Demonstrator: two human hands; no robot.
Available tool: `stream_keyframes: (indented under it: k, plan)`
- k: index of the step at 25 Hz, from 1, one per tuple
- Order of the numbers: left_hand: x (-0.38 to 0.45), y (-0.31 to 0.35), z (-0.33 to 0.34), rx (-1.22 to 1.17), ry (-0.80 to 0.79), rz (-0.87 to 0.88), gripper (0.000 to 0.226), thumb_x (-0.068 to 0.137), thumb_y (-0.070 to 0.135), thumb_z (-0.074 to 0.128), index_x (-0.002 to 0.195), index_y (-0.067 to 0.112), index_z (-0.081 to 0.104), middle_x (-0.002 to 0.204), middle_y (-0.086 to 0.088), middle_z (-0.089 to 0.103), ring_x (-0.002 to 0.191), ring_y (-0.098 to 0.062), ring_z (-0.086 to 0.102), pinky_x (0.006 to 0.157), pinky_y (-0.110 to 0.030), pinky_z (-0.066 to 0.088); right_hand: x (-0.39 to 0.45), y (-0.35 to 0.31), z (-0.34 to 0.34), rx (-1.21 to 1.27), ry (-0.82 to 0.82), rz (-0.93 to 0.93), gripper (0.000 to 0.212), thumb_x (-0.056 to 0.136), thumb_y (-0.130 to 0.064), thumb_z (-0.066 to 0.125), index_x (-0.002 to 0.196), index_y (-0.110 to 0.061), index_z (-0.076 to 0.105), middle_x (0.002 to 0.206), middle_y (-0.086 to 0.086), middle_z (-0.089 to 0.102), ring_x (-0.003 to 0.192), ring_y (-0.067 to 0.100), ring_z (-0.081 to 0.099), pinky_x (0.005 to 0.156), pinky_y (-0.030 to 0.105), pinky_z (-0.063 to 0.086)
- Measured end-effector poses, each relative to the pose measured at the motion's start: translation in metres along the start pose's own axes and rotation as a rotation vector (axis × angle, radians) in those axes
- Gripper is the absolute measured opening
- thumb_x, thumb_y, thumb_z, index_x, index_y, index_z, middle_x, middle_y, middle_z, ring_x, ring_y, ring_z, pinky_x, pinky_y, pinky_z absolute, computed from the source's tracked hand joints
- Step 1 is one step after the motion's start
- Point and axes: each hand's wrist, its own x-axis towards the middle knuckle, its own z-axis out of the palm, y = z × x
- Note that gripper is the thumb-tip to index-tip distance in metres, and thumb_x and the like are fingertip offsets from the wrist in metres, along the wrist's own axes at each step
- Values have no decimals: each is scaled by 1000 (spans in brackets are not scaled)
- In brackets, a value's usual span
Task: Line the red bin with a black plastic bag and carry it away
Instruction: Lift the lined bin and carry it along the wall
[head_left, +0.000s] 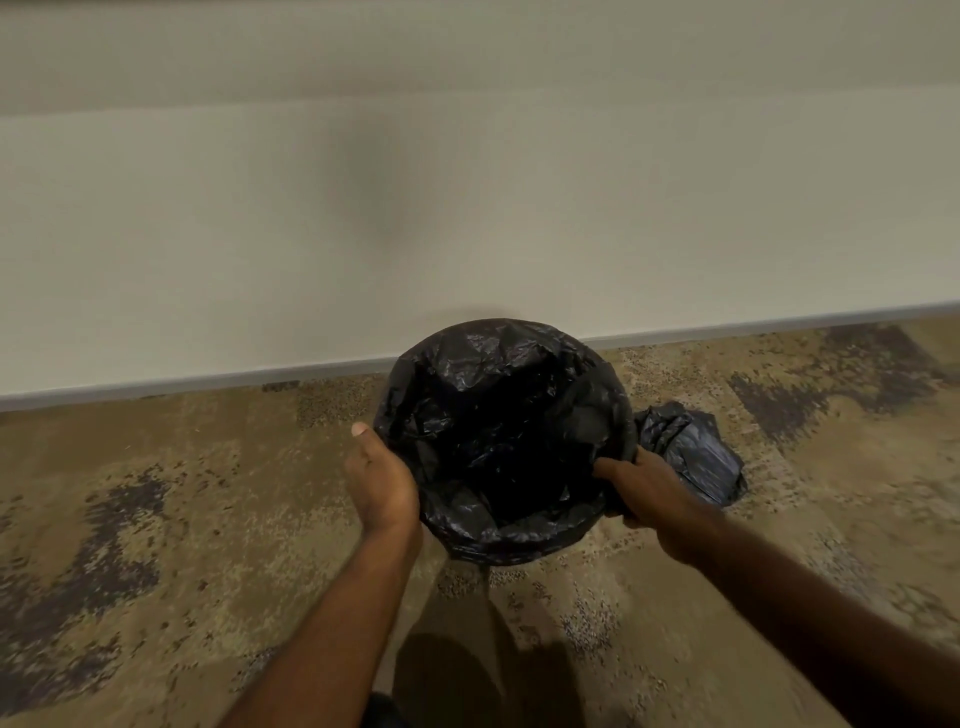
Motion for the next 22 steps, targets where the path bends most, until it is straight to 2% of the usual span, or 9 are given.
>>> stream_keyframes:
  k: [3,4,6,8,10,13,15,17,22]
  plan:
    - [-19,19,7,170,39,8,76,103,62,22,133,6,65,125,-10,67,116,-33,62,102,-46,51,-7,-22,-18,30,-54,160,19,99,-19,62,118,-21,61,107,5,70,75,22,73,53,26,57]
    - [-28,22,6,171,23,7,75,103,62,24,136,8,64,131,-13,66,121,-35,62,104,-47,51,-12,-27,-22,36,-50,175,22,100,-16,60,121,-21,60,108,5,70,75,23,73,52,26,58]
    - [-46,31,-1,122,-52,-20,67,103,62,29,131,15,68,127,-8,68,120,-31,63,99,-42,53,-23,-42,-29,59,-34,198,26,99,-10,56,121,-23,60,111,3,69,76,22,73,51,26,58]
    - [-71,49,-9,100,-146,-54,47,103,54,42,126,22,68,117,3,69,117,-24,65,92,-35,53,-41,-62,-38,113,-21,234,28,99,-6,55,115,-28,59,120,3,66,92,24,73,58,32,62]
    - [-99,73,-19,213,-207,-53,37,102,41,55,133,22,64,116,8,67,118,-21,64,90,-33,52,-65,-83,-44,179,28,275,32,99,-4,56,120,-29,56,127,3,61,111,28,66,68,38,64]
    - [-141,120,-29,266,-197,-227,46,95,37,67,137,24,54,119,4,65,111,-21,64,84,-40,57,-113,-118,-47,255,93,307,39,98,-3,54,128,-27,58,124,2,66,103,22,67,63,35,61]
    - [-166,152,-33,217,-228,-425,49,93,38,70,137,26,51,120,0,67,105,-27,68,69,-43,61,-147,-141,-48,310,97,305,34,97,-3,55,119,-27,61,116,0,69,97,20,68,57,33,60]
    - [-188,187,-39,128,-250,-550,46,97,30,68,140,28,51,126,-5,68,105,-30,70,64,-42,62,-185,-167,-52,333,104,316,29,97,-4,56,107,-30,63,107,-2,70,90,19,71,49,27,58]
    - [-233,250,-67,-19,-222,-600,40,102,5,53,140,17,53,109,-2,70,94,-21,68,62,-36,56,-263,-212,-54,365,137,327,34,96,-7,59,123,-28,59,110,2,71,92,26,73,54,30,60]
